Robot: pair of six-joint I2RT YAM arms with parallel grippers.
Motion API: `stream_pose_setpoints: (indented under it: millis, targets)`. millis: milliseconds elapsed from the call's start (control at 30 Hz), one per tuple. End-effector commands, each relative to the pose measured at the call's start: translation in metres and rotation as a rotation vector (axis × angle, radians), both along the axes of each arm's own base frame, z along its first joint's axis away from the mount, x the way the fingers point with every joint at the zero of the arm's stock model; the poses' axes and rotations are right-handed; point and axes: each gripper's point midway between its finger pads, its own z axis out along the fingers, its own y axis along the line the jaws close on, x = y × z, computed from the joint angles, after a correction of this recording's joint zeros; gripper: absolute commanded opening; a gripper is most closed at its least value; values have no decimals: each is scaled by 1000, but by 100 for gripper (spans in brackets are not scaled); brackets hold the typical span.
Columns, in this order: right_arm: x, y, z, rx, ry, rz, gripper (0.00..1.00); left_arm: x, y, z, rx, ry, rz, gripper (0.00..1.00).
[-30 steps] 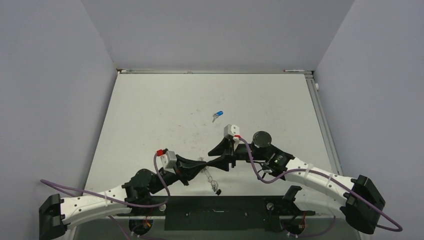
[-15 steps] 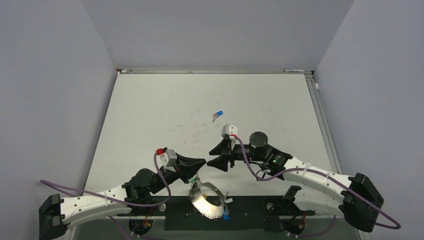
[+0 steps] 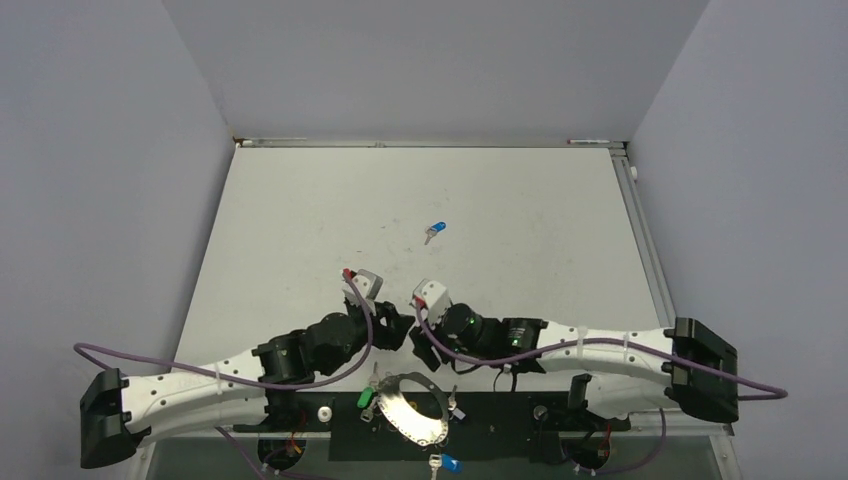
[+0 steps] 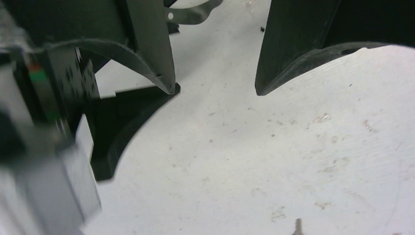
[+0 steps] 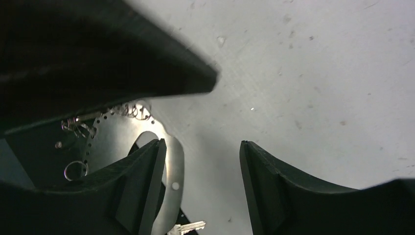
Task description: Put the keys on the keyring
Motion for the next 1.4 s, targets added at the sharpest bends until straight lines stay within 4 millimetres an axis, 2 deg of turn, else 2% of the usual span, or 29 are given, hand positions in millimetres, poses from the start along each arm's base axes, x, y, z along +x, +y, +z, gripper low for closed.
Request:
stream_pose_setpoints:
  millis: [0, 67, 200, 300, 467, 600, 833, 967, 1100, 1367]
  targets:
    - [-20, 0, -16, -156, -53, -66, 58, 4, 39, -9, 96, 116, 179, 58]
    - [-34, 3, -29, -202, -60, -37, 58, 5, 55, -5, 92, 120, 233, 60]
    - [-53, 9, -52, -279, -76, 33, 58, 7, 80, 16, 28, 86, 306, 61]
    - [-54, 11, -66, -335, -99, 45, 57, 6, 96, 29, -8, 63, 334, 61]
    - [-51, 15, -86, -393, -111, 47, 53, 4, 105, 29, -53, 62, 345, 61]
    - [-36, 13, -90, -410, -139, -2, 49, 2, 106, 23, -62, 72, 341, 61]
    - [12, -1, -94, -402, -114, -118, 42, 0, 105, 17, -55, 77, 325, 61]
    - [29, -3, -98, -412, -116, -121, 41, -1, 101, 12, -39, 81, 310, 60]
    - [44, -3, -99, -408, -130, -119, 41, -3, 91, 5, -20, 94, 275, 60]
    - [79, -19, -90, -385, -131, -179, 41, -13, 63, -14, 103, 152, 149, 59]
